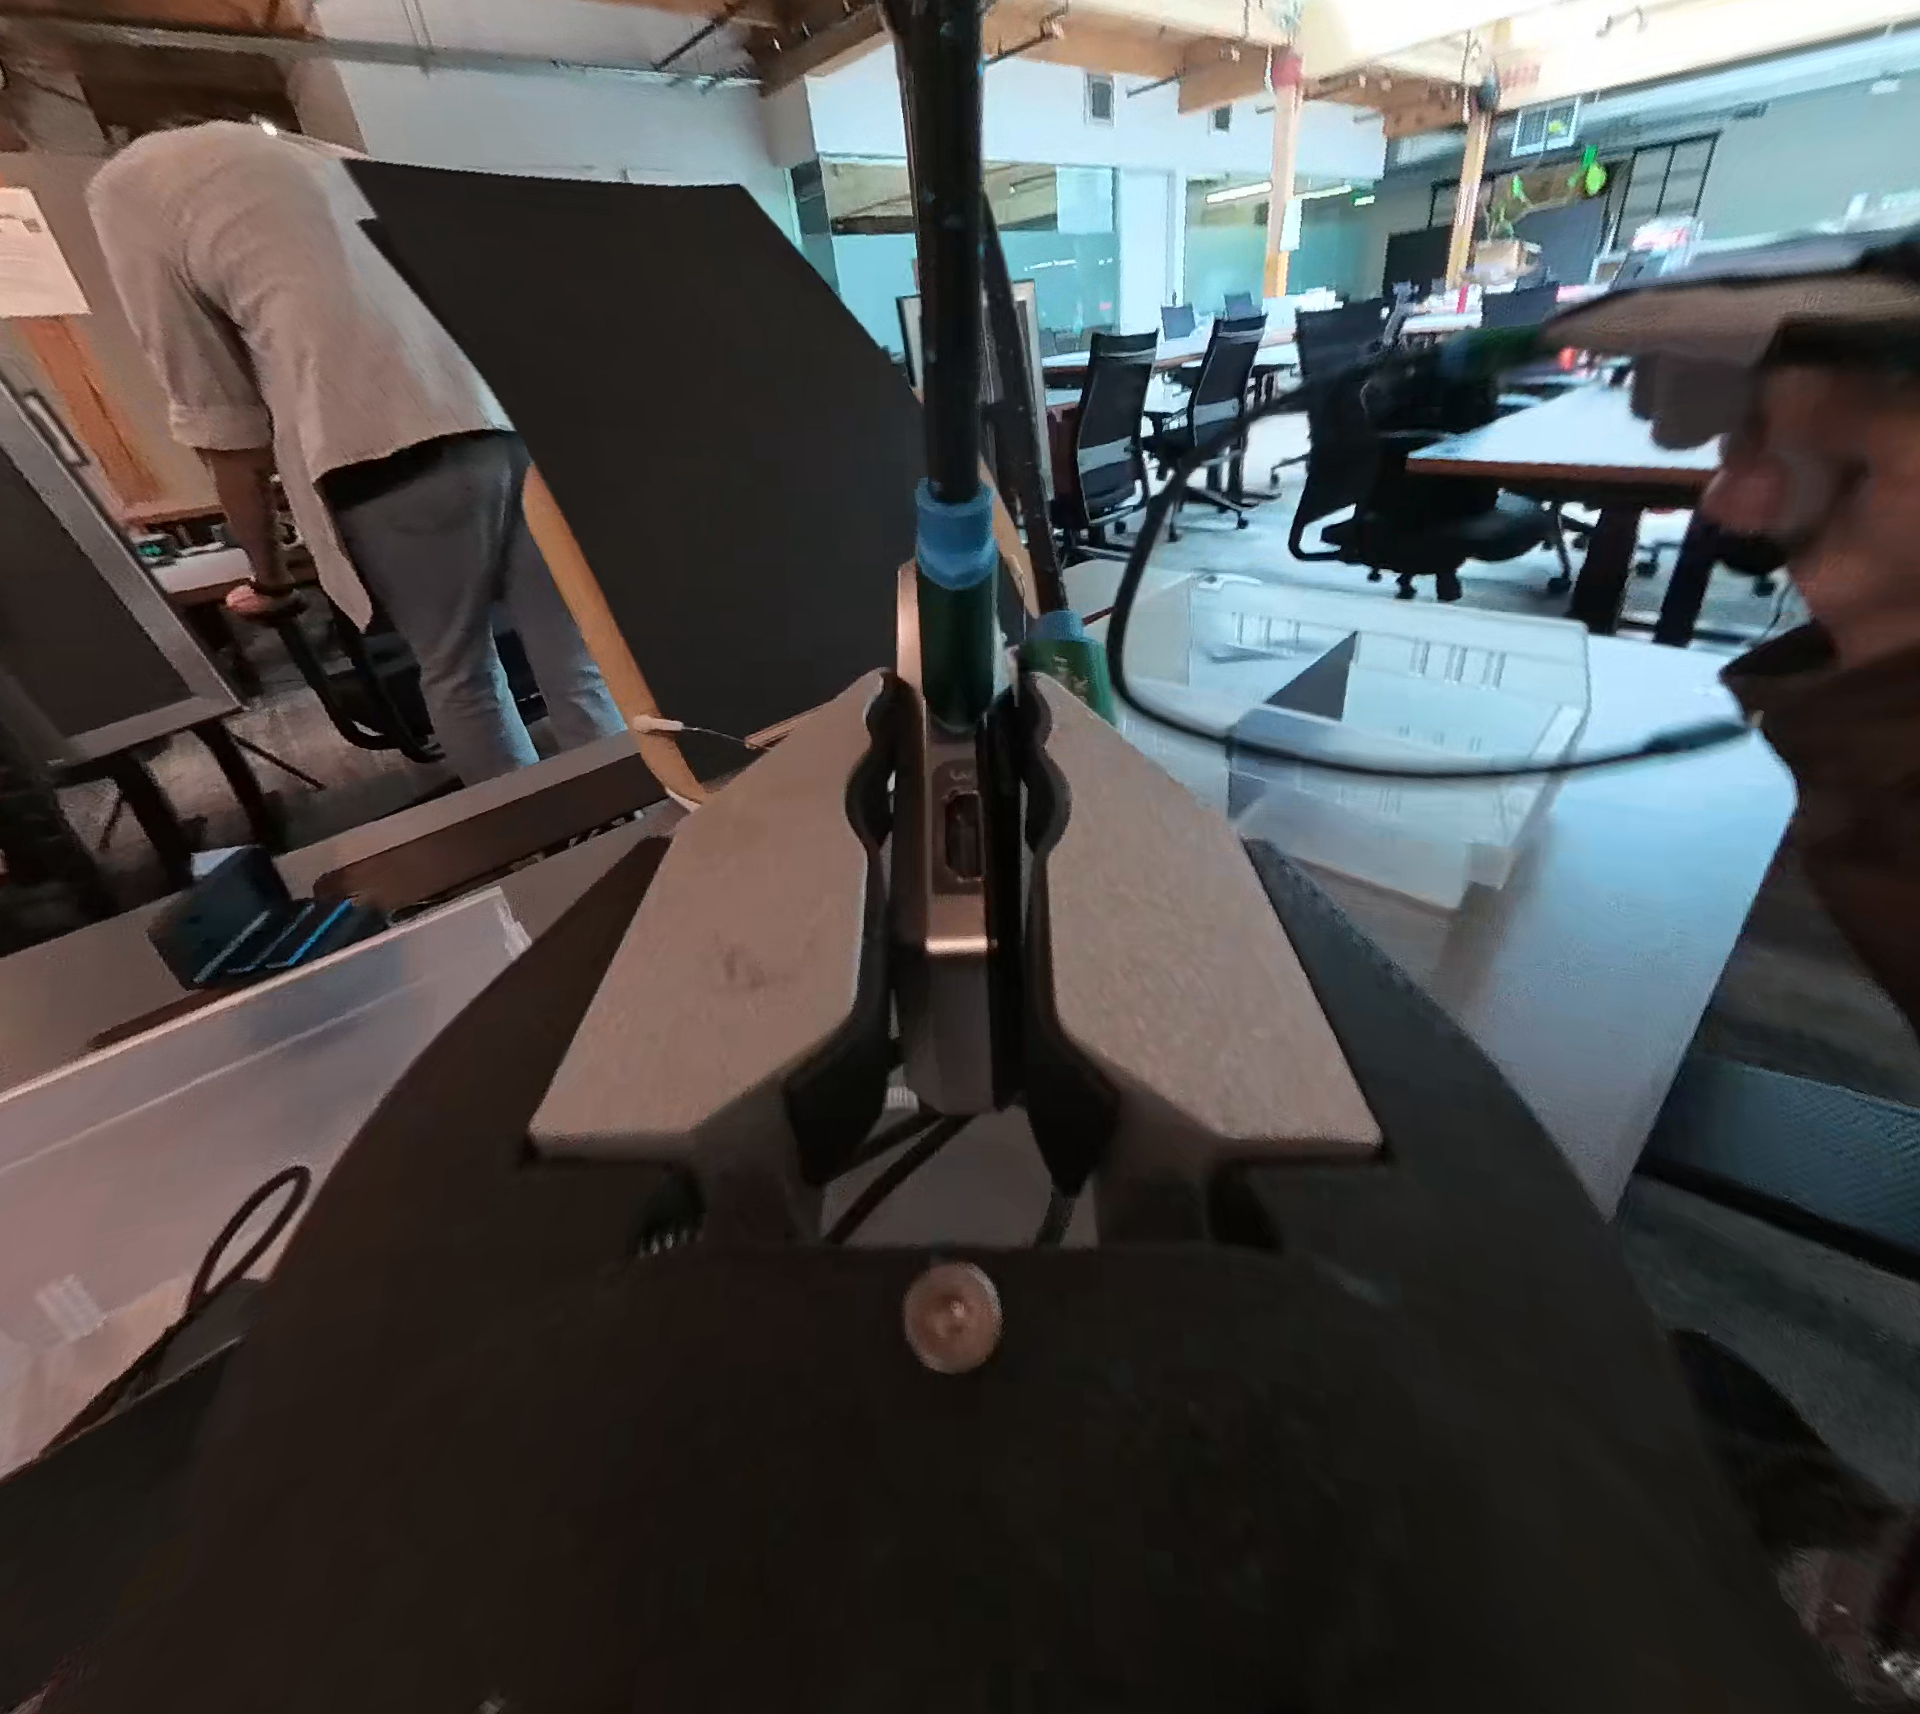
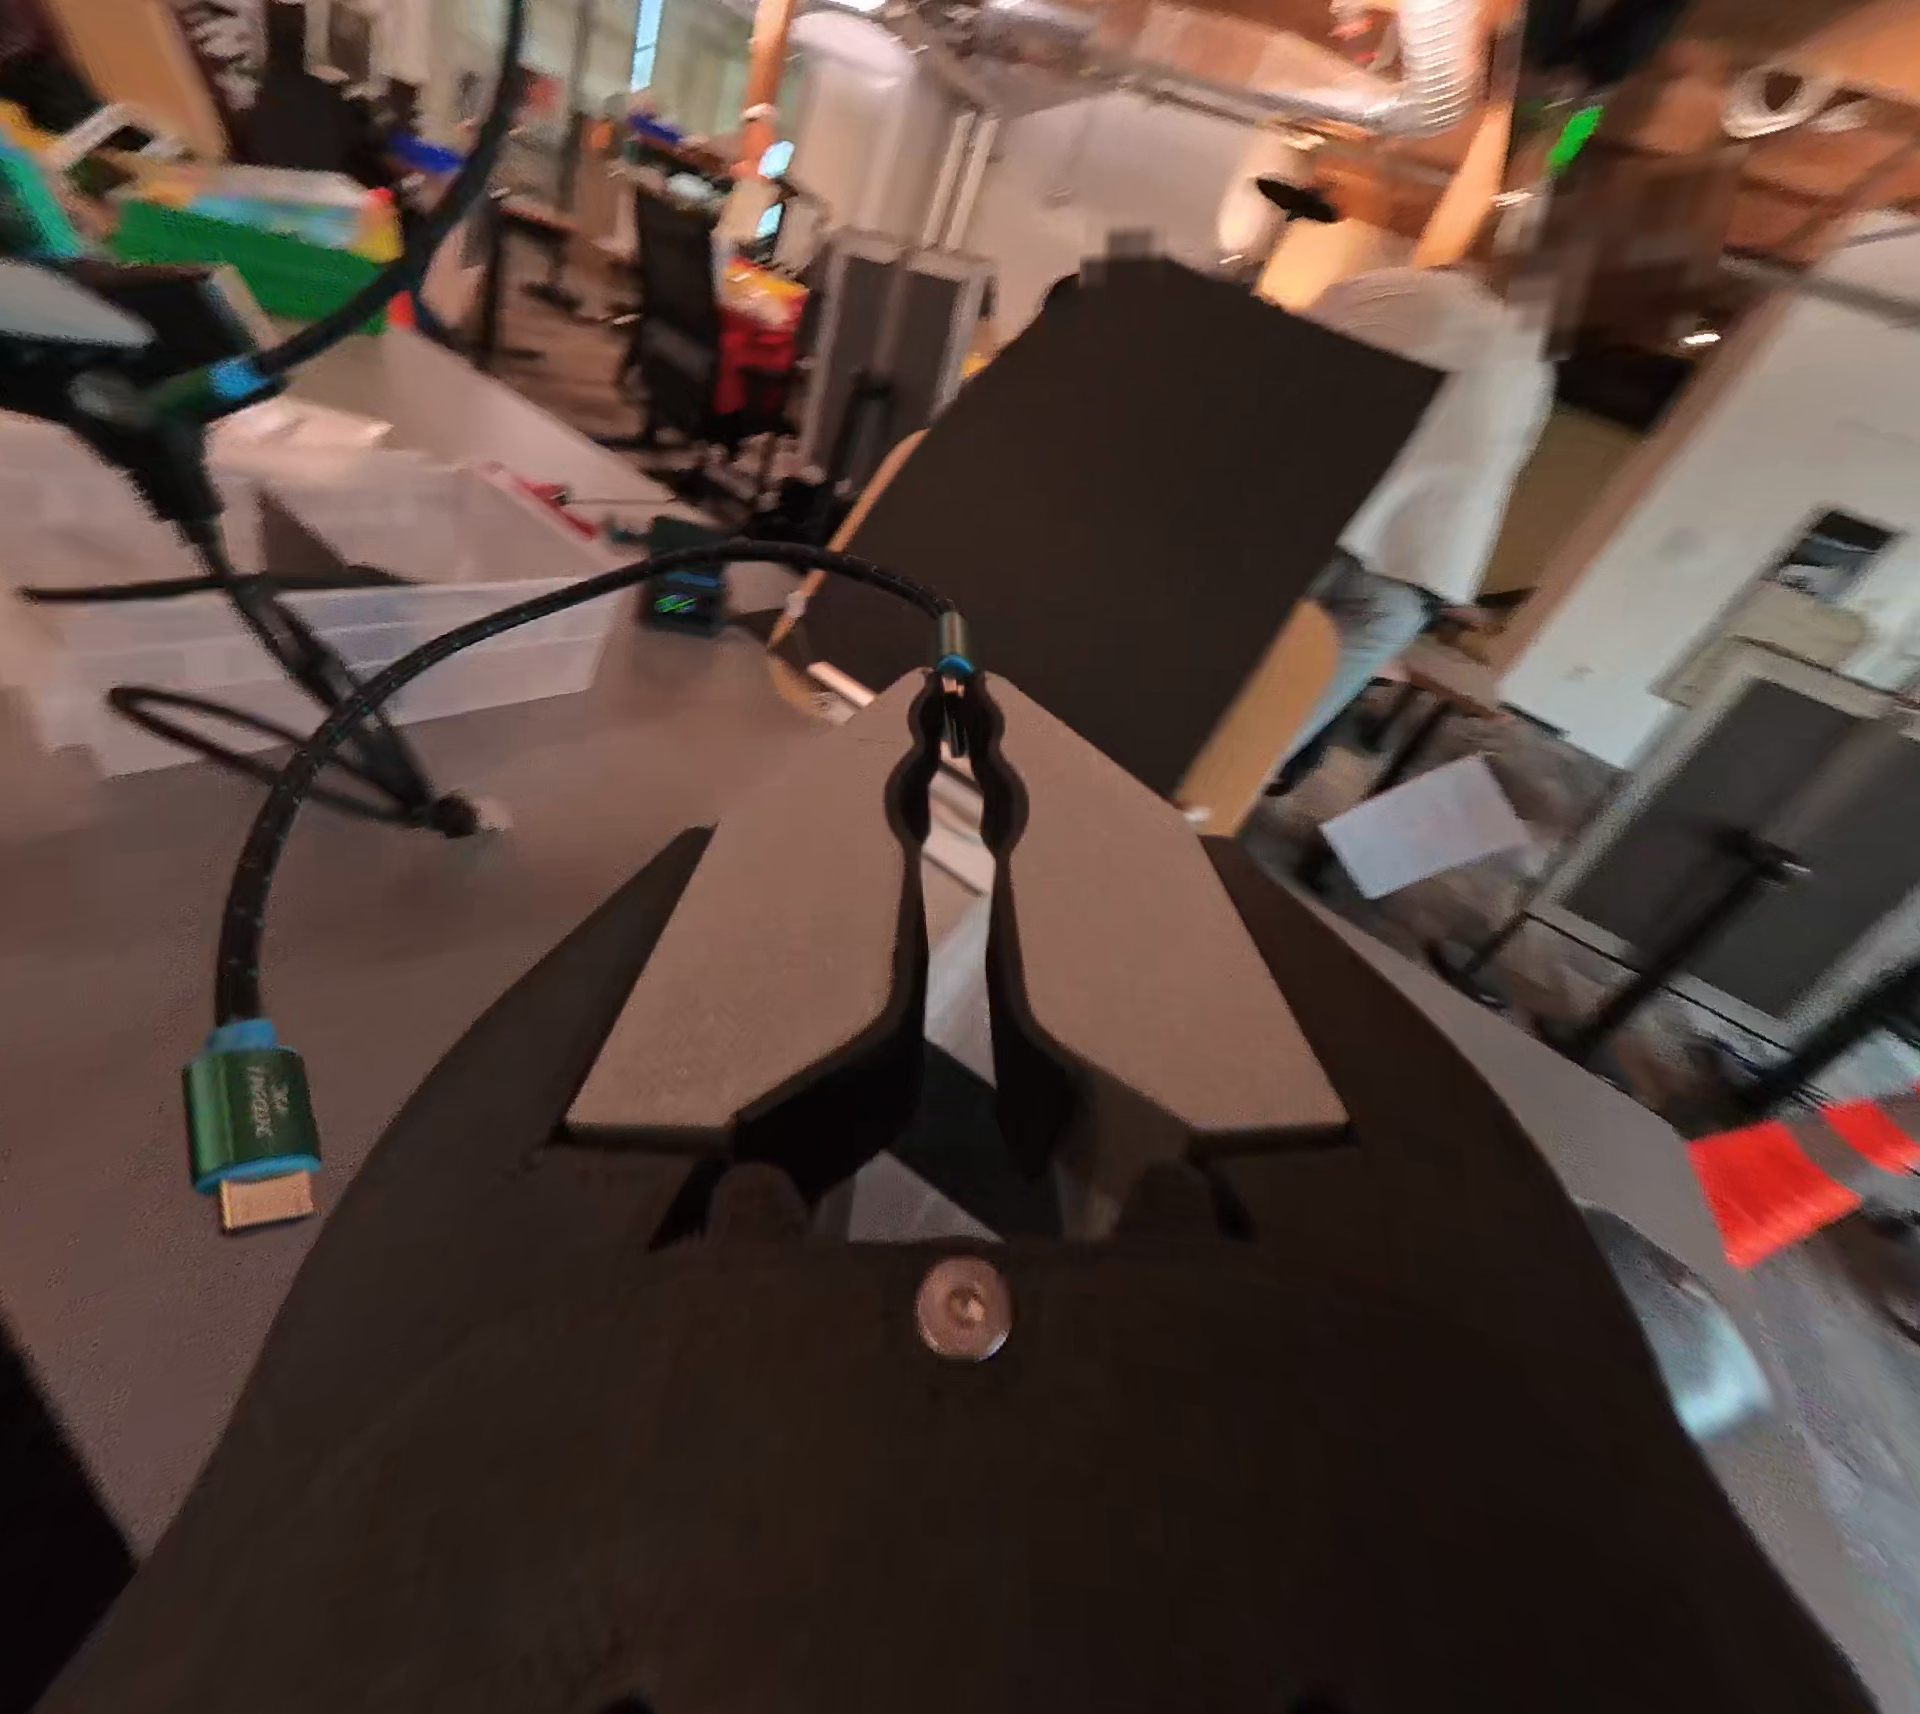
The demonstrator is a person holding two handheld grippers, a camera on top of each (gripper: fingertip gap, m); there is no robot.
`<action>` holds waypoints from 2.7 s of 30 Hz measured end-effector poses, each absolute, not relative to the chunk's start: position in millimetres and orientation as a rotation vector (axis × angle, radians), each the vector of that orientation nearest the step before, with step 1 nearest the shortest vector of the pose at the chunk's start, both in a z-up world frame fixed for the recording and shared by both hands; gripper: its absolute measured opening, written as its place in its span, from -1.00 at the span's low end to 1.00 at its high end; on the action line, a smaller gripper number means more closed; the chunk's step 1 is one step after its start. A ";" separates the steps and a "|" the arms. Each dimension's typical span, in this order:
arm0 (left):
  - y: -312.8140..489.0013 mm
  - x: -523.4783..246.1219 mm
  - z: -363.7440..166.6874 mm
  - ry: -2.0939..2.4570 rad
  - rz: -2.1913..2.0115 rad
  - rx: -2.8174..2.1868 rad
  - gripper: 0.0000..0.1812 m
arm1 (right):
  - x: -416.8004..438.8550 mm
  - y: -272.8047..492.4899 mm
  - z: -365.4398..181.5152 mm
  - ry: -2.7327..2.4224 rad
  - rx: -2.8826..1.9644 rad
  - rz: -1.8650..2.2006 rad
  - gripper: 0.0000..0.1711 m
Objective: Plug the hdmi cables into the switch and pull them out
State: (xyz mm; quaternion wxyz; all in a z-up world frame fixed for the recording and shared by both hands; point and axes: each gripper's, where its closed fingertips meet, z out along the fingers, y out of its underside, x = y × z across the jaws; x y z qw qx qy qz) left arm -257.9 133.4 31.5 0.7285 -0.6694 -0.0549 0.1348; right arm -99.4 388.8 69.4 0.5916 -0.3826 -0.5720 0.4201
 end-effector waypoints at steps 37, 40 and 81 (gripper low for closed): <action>139.2 -243.6 32.1 -0.062 0.310 -1.483 -0.79 | -64.2 485.7 -121.8 -2.061 -1.339 0.513 -0.81; 139.6 -241.4 31.3 -0.054 0.308 -1.490 -0.78 | -57.2 493.5 -149.9 -2.139 -1.511 0.362 -0.54; 142.2 -237.1 28.9 -0.040 0.282 -1.499 -0.78 | -114.6 520.2 -123.8 -1.942 -1.311 0.212 -0.93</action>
